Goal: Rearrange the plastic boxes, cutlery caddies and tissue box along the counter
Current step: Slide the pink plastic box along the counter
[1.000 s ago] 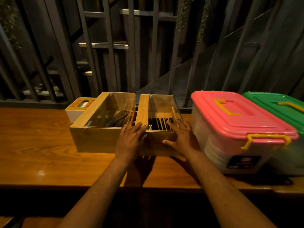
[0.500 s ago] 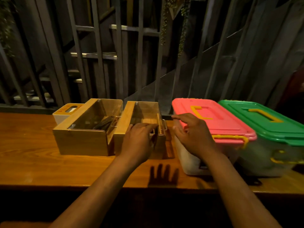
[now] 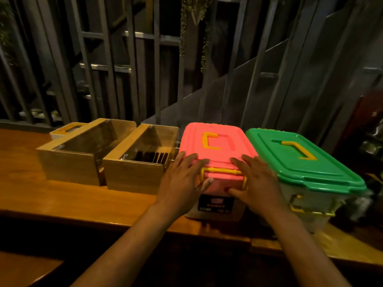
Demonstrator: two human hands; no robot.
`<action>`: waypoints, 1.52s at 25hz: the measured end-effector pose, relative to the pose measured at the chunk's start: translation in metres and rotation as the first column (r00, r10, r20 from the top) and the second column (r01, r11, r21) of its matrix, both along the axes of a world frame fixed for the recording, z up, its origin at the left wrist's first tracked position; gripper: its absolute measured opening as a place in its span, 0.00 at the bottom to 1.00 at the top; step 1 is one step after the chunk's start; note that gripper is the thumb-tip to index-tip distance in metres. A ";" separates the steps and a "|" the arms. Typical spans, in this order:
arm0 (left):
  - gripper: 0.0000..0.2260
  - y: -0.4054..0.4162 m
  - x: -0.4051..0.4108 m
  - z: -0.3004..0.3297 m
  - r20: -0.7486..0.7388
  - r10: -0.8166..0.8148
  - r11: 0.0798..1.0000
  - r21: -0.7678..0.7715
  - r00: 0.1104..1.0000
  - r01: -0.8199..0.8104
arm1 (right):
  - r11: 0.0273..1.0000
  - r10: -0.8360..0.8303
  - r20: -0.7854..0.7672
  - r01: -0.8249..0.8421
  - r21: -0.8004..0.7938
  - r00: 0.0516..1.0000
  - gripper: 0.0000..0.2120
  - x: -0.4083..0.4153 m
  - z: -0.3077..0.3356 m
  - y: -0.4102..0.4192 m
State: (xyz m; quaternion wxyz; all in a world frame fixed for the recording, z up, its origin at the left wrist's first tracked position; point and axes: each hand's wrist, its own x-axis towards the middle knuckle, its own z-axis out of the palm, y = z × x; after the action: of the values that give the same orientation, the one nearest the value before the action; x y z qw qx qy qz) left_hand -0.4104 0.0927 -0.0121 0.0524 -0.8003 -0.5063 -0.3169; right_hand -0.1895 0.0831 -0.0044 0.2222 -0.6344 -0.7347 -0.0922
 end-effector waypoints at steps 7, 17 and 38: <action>0.24 0.013 -0.001 -0.003 0.041 0.047 0.998 -0.030 0.998 -0.046 | 0.985 0.080 -0.072 -0.068 0.159 0.994 0.39 -0.006 -0.012 0.023; 0.23 0.073 -0.006 -0.005 0.062 0.037 0.999 -0.033 0.997 -0.035 | 0.995 0.054 -0.045 -0.050 0.087 0.998 0.36 -0.013 -0.006 0.083; 0.25 0.123 -0.005 0.009 -0.028 0.050 0.995 -0.082 0.998 -0.052 | 0.996 -0.072 0.078 0.076 -0.053 0.994 0.37 -0.025 0.005 0.131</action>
State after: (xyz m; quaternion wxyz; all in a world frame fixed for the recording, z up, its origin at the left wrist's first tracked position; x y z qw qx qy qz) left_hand -0.4159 0.2157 -0.0032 0.0341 -0.7927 -0.5385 -0.2838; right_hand -0.2143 0.2137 0.0005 0.1730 -0.6632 -0.7207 -0.1039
